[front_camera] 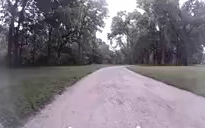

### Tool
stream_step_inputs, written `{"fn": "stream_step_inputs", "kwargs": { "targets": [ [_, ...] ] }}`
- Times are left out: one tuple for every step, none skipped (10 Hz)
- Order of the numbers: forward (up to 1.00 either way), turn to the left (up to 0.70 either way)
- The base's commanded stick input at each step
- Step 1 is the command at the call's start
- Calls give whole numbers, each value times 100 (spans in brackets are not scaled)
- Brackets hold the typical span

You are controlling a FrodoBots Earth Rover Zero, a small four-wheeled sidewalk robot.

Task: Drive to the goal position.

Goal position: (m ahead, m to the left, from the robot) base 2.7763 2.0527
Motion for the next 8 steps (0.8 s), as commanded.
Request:
{"fn": "stream_step_inputs", "kwargs": {
  "targets": [
    [70,0],
    [70,0],
    [70,0],
    [70,0],
    [70,0],
    [70,0],
    [70,0],
    [70,0]
  ]
}}
